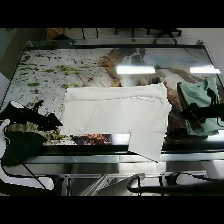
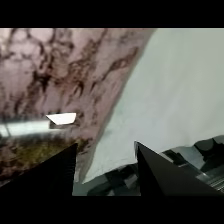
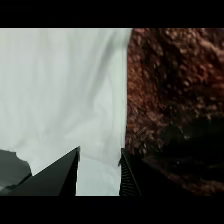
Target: Fold the shirts.
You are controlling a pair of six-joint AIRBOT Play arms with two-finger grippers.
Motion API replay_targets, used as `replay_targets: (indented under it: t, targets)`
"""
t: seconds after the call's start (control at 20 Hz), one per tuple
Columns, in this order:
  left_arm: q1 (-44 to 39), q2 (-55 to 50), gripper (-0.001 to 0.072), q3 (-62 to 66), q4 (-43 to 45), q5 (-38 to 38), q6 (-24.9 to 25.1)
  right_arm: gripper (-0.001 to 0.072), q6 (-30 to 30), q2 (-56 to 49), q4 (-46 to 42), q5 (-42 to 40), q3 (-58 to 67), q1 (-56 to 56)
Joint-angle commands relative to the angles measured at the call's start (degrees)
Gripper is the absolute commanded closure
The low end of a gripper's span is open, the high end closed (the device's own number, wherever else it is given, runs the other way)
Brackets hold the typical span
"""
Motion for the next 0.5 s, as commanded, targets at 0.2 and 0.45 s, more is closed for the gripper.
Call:
replay_targets:
  t: [0.2, 0.45]
  targets:
    - [-3.8, 0.6, 0.0599, -5.9, -8.1, 3.9, 6.5, 0.0279, 0.3, 3.8, -0.3, -2.5, -17.4, -1.9]
    - [-4.2, 0.6, 0.0693, -5.9, -8.2, 3.8, 6.7, 0.0280, -1.6, 2.1, 0.2, -8.3, -22.2, 1.7]
